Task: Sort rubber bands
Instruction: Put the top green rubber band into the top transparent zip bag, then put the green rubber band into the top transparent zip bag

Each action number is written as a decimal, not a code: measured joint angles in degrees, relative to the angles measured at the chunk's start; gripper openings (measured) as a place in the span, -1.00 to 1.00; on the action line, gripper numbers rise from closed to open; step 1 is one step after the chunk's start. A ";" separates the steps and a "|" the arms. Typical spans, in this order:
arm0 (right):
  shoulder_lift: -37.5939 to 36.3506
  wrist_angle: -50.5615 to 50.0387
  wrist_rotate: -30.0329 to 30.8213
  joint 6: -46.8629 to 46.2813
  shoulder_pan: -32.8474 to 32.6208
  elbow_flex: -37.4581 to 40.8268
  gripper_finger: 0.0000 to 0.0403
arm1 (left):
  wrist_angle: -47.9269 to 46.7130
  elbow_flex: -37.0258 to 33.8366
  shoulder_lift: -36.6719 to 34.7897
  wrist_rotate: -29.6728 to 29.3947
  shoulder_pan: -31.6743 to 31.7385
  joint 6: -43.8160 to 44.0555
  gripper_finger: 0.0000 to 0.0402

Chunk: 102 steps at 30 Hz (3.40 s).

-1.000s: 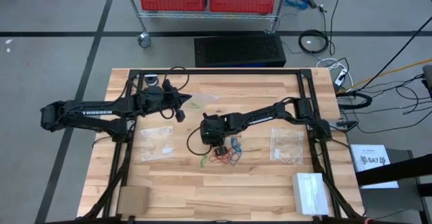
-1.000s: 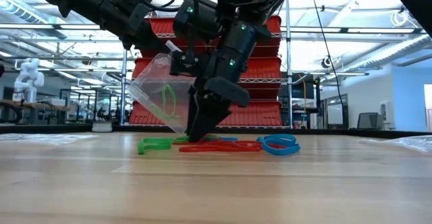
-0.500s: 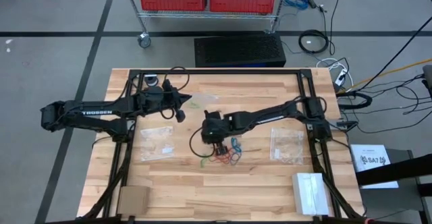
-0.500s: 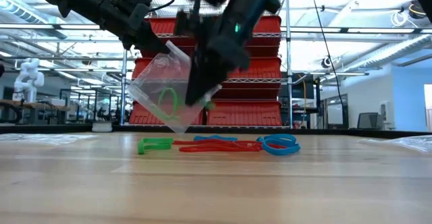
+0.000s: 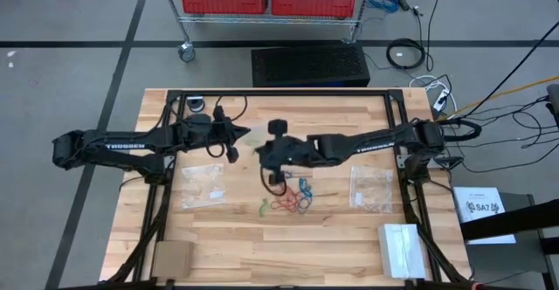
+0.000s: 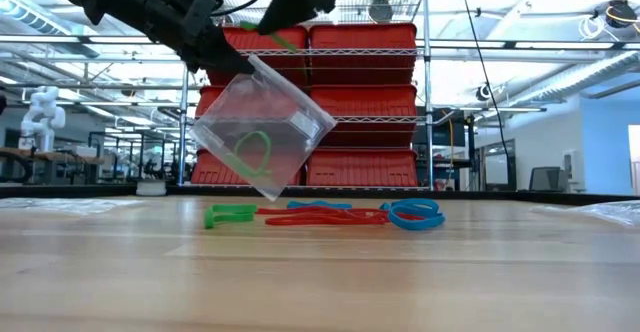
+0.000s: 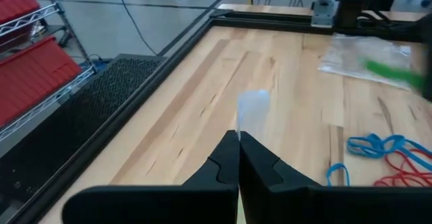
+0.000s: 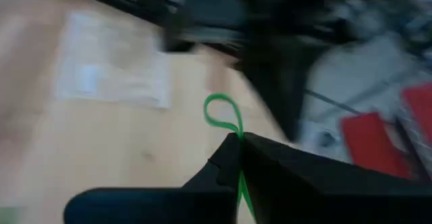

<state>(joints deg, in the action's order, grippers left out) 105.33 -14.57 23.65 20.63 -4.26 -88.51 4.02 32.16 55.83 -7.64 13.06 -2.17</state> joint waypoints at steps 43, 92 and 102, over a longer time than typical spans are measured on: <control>4.12 -5.43 -8.82 -9.50 9.91 0.02 -0.56 | 0.60 0.00 0.02 1.42 -0.41 -0.11 -1.00; -7.33 30.41 -32.53 -18.83 -0.09 36.02 -0.92 | 3.68 0.04 3.97 4.50 -0.39 -0.22 -1.00; 9.76 10.41 -25.04 -12.17 -4.76 16.42 -0.36 | 7.61 0.04 8.79 4.49 -0.39 0.34 -1.00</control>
<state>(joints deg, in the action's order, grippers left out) 115.09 -4.15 -1.39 8.46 -9.02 -72.09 11.63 32.21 64.62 -3.15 12.67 -1.83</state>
